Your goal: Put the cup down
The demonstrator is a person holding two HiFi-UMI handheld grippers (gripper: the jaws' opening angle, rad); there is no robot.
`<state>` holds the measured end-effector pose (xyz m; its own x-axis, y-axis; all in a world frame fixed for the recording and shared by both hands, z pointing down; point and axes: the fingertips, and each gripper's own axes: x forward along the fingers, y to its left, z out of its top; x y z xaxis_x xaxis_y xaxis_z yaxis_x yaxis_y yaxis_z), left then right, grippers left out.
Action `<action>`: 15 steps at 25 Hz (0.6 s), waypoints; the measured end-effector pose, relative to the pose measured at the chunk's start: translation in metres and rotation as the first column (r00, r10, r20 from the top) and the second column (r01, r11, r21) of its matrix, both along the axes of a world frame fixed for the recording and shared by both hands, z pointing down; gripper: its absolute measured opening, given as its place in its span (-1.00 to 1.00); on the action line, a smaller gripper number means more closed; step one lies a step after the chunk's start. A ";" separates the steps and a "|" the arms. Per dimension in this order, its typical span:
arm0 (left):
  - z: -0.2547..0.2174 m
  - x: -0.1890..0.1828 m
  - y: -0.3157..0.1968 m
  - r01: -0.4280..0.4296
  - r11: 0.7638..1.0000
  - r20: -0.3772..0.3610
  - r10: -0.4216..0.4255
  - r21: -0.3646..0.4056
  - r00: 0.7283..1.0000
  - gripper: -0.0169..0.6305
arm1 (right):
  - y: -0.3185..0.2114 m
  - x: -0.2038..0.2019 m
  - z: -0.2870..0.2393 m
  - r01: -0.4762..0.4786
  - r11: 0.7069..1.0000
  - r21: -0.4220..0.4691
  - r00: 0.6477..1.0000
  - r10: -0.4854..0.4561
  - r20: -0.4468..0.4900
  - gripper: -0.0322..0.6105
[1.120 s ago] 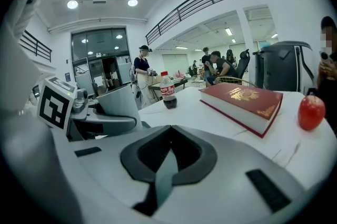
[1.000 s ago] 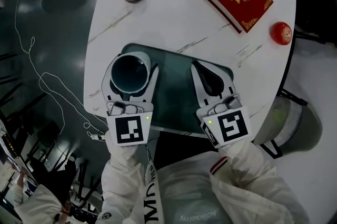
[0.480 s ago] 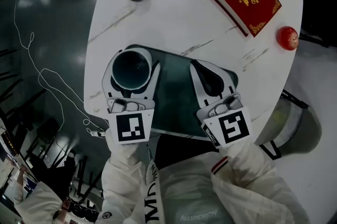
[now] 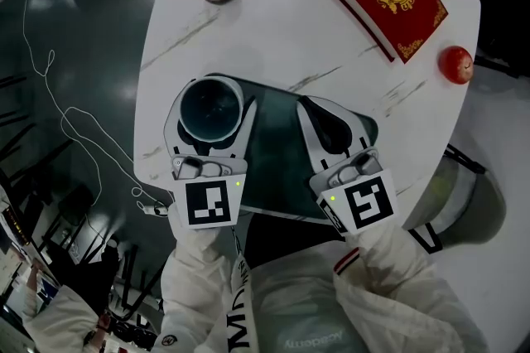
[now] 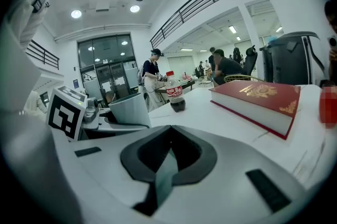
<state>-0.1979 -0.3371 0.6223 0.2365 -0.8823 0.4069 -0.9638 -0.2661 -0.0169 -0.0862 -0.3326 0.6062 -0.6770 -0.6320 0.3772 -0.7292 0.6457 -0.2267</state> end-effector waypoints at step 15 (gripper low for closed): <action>0.001 -0.001 -0.001 0.020 1.000 -0.051 -0.020 -0.005 0.999 0.21 | -0.001 0.001 0.005 -0.012 0.999 -0.034 0.999 0.013 0.035 -0.88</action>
<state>-0.1984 -0.3379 0.6228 0.2390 -0.8853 0.3989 -0.9686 -0.2465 0.0334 -0.0850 -0.3339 0.6111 -0.6825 -0.6276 0.3745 -0.7281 0.6284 -0.2739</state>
